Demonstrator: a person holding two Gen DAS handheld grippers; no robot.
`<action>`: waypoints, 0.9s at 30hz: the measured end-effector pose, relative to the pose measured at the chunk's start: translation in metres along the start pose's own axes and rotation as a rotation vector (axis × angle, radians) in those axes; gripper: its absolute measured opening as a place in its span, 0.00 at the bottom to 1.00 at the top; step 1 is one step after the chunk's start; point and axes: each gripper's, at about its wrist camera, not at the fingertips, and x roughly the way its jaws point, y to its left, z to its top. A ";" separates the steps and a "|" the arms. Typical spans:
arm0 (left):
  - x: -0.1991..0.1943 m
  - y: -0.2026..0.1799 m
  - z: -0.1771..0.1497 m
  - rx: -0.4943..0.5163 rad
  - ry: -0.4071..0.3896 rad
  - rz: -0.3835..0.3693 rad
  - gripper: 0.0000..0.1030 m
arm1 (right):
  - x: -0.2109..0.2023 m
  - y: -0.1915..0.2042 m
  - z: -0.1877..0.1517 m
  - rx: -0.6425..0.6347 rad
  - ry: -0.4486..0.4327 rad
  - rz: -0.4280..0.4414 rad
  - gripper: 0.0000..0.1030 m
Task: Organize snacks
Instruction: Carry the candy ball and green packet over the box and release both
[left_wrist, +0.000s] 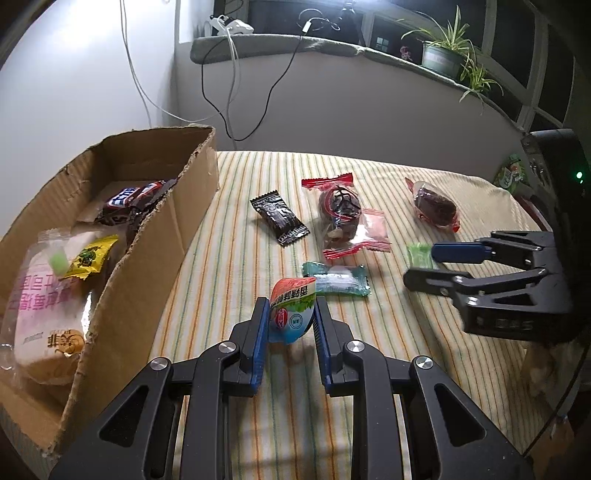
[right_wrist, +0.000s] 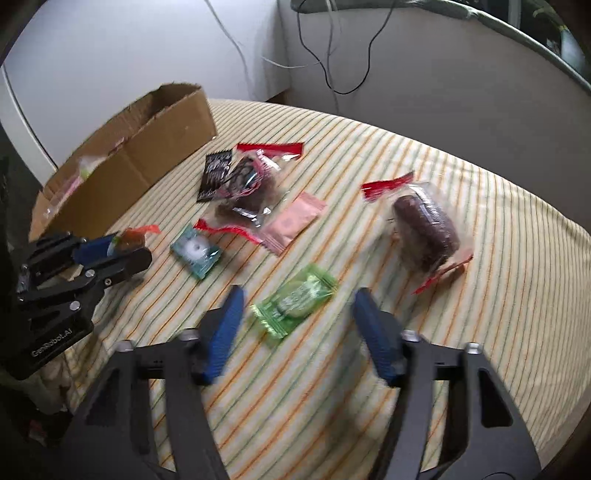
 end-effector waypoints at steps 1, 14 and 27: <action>-0.001 0.000 0.000 -0.001 -0.001 -0.002 0.21 | 0.001 0.004 0.001 -0.017 0.001 -0.020 0.41; -0.024 0.006 0.002 0.001 -0.058 -0.022 0.21 | 0.000 0.014 0.006 -0.055 0.011 -0.053 0.21; -0.065 0.024 0.012 0.008 -0.164 0.027 0.21 | -0.044 0.045 0.031 -0.078 -0.103 -0.024 0.21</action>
